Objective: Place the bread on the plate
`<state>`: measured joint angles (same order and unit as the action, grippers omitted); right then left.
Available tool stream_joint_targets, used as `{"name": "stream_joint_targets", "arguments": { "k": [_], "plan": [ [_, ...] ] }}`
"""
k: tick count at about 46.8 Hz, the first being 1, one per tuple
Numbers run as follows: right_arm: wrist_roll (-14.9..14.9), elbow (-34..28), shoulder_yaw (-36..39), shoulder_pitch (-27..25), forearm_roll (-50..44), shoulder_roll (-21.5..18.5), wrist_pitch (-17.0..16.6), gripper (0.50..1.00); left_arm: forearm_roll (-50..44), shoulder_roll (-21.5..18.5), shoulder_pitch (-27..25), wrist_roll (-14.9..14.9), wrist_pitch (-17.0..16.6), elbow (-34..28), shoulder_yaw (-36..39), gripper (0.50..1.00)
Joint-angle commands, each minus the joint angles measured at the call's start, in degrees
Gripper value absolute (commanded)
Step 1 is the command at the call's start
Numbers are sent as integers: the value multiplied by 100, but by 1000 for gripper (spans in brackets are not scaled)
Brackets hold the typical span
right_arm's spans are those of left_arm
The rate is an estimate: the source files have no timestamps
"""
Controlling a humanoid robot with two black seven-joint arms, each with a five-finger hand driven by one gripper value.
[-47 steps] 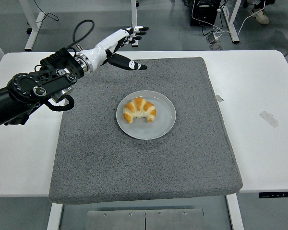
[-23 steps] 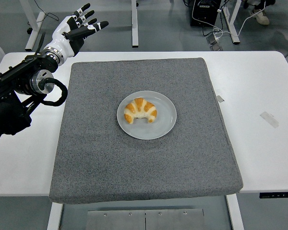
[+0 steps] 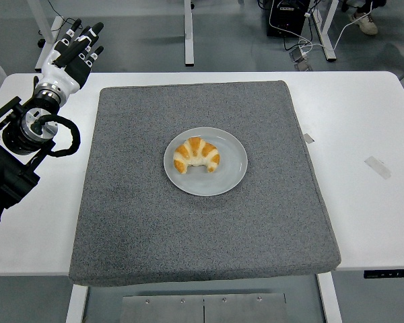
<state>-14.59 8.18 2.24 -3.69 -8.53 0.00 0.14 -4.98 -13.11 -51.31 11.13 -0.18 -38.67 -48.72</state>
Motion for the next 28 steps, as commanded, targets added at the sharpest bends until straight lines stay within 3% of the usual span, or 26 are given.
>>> {"name": "stream_joint_targets", "arguments": {
  "k": [1,16,28],
  "plan": [
    [0,-1,-4,0,0,0,-5,1000,-73,-8,121,-102,9,0,-225,975],
    [0,96,23,17,0,0,-14,1000,-310,-8,525,-313,97,-9,-963,975],
    [0,43,5,17,9,0,-5,1000,-284,10,631,-349,159,0,-893,975]
  ]
}}
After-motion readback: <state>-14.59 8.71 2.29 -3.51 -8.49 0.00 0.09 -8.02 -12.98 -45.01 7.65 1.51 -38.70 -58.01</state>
